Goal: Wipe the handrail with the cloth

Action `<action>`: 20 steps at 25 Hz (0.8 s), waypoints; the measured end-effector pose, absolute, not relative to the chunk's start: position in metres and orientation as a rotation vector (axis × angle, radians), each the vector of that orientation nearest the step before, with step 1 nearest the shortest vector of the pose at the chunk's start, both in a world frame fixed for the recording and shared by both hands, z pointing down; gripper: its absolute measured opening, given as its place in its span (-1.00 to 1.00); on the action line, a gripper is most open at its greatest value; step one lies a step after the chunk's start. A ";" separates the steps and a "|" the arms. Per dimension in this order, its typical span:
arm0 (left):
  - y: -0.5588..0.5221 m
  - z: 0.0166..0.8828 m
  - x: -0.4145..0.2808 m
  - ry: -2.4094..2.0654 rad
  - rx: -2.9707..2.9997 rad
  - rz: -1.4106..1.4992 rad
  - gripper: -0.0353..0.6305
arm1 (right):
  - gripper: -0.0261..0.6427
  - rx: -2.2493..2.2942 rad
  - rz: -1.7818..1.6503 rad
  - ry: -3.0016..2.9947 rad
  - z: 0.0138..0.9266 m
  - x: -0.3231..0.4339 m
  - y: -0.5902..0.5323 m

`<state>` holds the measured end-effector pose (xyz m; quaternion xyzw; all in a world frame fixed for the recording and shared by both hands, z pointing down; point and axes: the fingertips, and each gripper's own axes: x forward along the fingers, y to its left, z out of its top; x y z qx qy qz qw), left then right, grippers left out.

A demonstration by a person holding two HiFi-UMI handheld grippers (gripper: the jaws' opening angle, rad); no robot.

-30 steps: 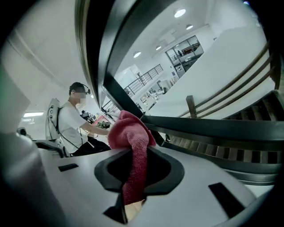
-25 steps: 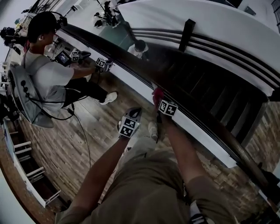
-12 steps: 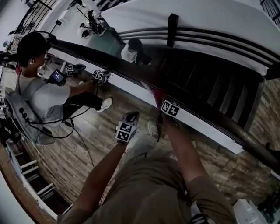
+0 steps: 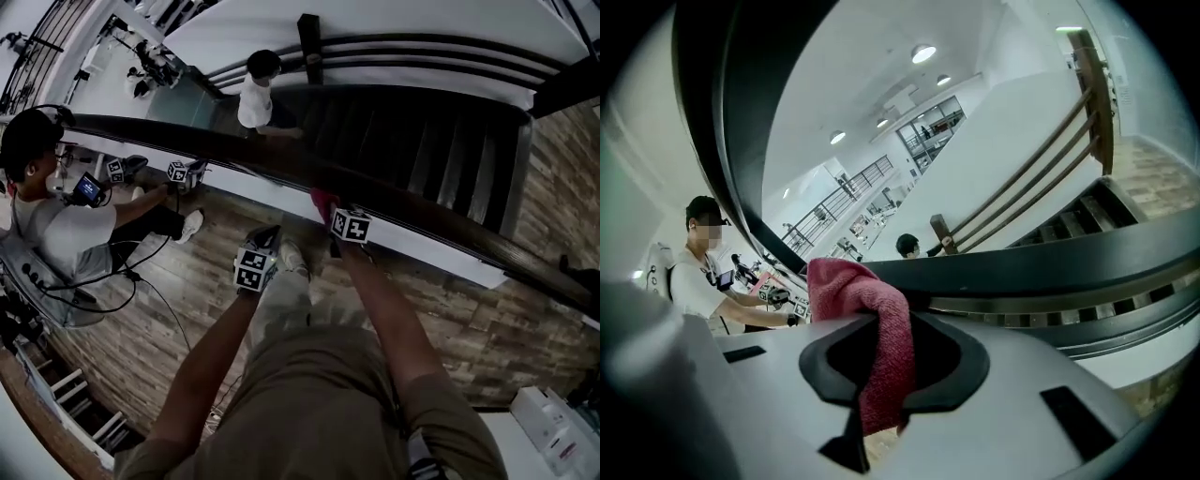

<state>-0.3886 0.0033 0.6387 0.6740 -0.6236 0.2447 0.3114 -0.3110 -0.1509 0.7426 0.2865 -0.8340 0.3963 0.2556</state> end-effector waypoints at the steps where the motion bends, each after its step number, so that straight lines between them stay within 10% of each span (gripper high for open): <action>1: -0.003 0.638 -0.372 -1.649 1.776 0.651 -0.85 | -0.71 0.776 1.091 -2.269 0.740 -0.298 -0.154; 20: -0.053 0.607 -0.154 -1.632 1.759 0.652 -0.85 | -0.71 0.829 1.142 -2.242 0.722 -0.098 -0.208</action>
